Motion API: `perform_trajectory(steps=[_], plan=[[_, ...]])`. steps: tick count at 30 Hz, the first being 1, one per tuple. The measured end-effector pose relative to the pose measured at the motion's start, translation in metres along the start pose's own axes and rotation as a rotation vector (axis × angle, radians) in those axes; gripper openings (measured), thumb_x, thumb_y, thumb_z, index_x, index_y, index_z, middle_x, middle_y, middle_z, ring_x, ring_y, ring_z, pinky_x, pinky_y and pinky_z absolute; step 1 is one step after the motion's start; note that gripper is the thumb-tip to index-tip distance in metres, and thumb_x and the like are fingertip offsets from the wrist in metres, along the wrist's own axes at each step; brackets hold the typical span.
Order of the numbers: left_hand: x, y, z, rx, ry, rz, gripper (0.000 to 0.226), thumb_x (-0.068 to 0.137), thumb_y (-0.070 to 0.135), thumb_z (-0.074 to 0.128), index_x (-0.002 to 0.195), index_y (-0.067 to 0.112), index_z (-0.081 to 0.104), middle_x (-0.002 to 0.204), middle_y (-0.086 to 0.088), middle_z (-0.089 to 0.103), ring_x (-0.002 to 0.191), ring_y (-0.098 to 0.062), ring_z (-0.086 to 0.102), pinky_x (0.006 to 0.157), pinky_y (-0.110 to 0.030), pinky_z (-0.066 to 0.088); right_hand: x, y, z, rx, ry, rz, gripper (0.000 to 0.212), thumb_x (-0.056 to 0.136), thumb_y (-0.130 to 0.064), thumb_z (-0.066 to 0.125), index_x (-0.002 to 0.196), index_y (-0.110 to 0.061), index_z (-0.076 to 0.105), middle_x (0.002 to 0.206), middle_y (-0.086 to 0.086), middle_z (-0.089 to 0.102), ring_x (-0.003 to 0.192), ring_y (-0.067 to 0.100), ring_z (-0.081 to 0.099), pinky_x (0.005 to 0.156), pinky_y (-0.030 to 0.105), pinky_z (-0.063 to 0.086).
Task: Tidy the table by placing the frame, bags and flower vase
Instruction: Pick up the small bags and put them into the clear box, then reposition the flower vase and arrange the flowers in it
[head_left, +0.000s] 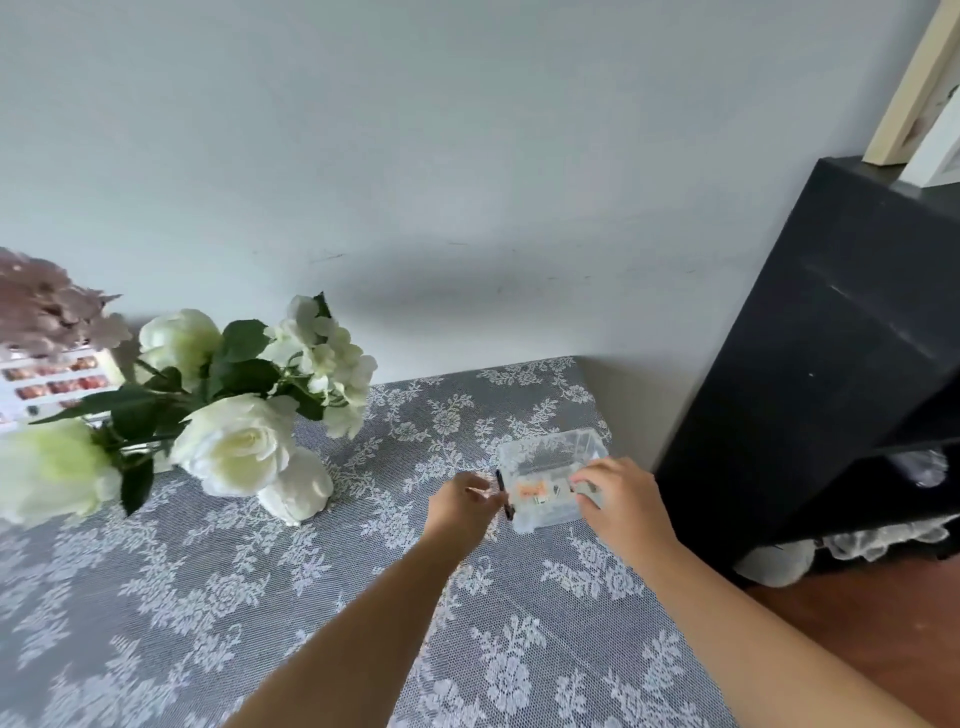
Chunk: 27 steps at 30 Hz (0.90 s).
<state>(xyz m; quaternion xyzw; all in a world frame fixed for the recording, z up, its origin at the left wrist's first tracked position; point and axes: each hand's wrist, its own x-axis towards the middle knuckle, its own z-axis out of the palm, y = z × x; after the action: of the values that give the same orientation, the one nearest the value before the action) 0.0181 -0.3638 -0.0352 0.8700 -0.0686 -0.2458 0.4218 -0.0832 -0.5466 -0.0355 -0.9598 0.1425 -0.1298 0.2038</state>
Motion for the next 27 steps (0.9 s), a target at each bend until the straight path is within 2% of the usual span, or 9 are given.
perform_trajectory(steps=[3,7,13,15,17,18,22,25,27], plan=[[-0.009,-0.014,-0.024,-0.022,0.049,0.018,0.028,0.081,0.034,0.067,0.102,0.019,0.058,0.086,0.001,0.063,0.064,-0.01,0.056,0.05,-0.02,0.042,0.006,-0.024,0.004,0.029,0.05,-0.052,0.016,0.076,-0.016,0.071,0.092,-0.018,0.071,0.094,-0.002,0.068,0.093,0.02,0.056,0.084,0.037,0.041],[-0.025,-0.048,-0.067,-0.069,0.13,0.009,0.025,0.079,0.03,0.069,0.1,0.019,0.06,0.082,0.005,0.061,0.061,-0.008,0.055,0.048,-0.019,0.041,0.015,-0.078,0.027,0.132,0.001,-0.102,0.017,0.074,-0.016,0.072,0.091,-0.016,0.07,0.09,0.001,0.068,0.09,0.021,0.056,0.085,0.04,0.046],[-0.052,-0.125,-0.122,-0.048,0.198,-0.072,0.027,0.078,0.03,0.069,0.101,0.018,0.063,0.078,0.011,0.064,0.063,-0.001,0.058,0.042,-0.008,0.038,-0.001,-0.153,0.08,0.249,-0.207,-0.013,0.018,0.08,-0.019,0.067,0.097,-0.02,0.065,0.099,-0.002,0.062,0.073,0.008,0.058,0.07,0.024,0.054],[-0.057,-0.144,-0.143,-0.054,0.214,-0.087,0.028,0.079,0.029,0.069,0.103,0.018,0.062,0.08,0.011,0.063,0.066,-0.002,0.059,0.046,-0.01,0.042,-0.006,-0.174,0.097,0.252,-0.258,0.018,0.019,0.08,-0.021,0.067,0.099,-0.021,0.064,0.1,-0.004,0.061,0.066,0.005,0.056,0.059,0.016,0.05],[-0.057,-0.155,-0.164,-0.066,0.222,-0.104,0.03,0.079,0.028,0.069,0.106,0.018,0.06,0.088,0.006,0.064,0.075,-0.008,0.062,0.057,-0.02,0.05,-0.009,-0.193,0.111,0.279,-0.289,0.056,0.024,0.08,-0.024,0.067,0.104,-0.024,0.063,0.095,-0.009,0.056,0.057,-0.001,0.048,0.046,0.01,0.039],[-0.056,-0.16,-0.175,-0.061,0.225,-0.097,0.031,0.079,0.028,0.07,0.106,0.018,0.059,0.094,0.003,0.063,0.08,-0.011,0.062,0.062,-0.025,0.052,-0.009,-0.203,0.117,0.304,-0.297,0.077,0.028,0.08,-0.025,0.067,0.108,-0.024,0.062,0.095,-0.008,0.055,0.057,-0.002,0.046,0.046,0.009,0.037],[-0.044,-0.172,-0.206,0.033,0.228,0.033,0.048,0.075,0.028,0.072,0.117,0.021,0.05,0.117,-0.003,0.057,0.101,-0.014,0.055,0.088,-0.033,0.05,-0.001,-0.239,0.141,0.406,-0.304,0.144,0.044,0.078,-0.026,0.07,0.12,-0.024,0.056,0.116,0.001,0.061,0.094,0.007,0.053,0.076,0.019,0.045],[-0.025,-0.178,-0.217,-0.019,0.207,0.06,0.07,0.07,0.028,0.076,0.129,0.023,0.04,0.132,-0.006,0.048,0.117,-0.019,0.048,0.101,-0.045,0.043,0.012,-0.258,0.158,0.475,-0.276,0.186,0.058,0.075,-0.031,0.071,0.127,-0.027,0.046,0.125,-0.003,0.055,0.104,0.007,0.052,0.088,0.026,0.046],[-0.01,-0.181,-0.218,-0.031,0.2,0.096,0.084,0.067,0.029,0.078,0.137,0.023,0.031,0.14,-0.008,0.042,0.125,-0.022,0.043,0.105,-0.049,0.038,0.023,-0.264,0.167,0.519,-0.262,0.219,0.058,0.072,-0.037,0.072,0.124,-0.03,0.045,0.123,-0.008,0.052,0.106,0.008,0.05,0.093,0.031,0.044]])
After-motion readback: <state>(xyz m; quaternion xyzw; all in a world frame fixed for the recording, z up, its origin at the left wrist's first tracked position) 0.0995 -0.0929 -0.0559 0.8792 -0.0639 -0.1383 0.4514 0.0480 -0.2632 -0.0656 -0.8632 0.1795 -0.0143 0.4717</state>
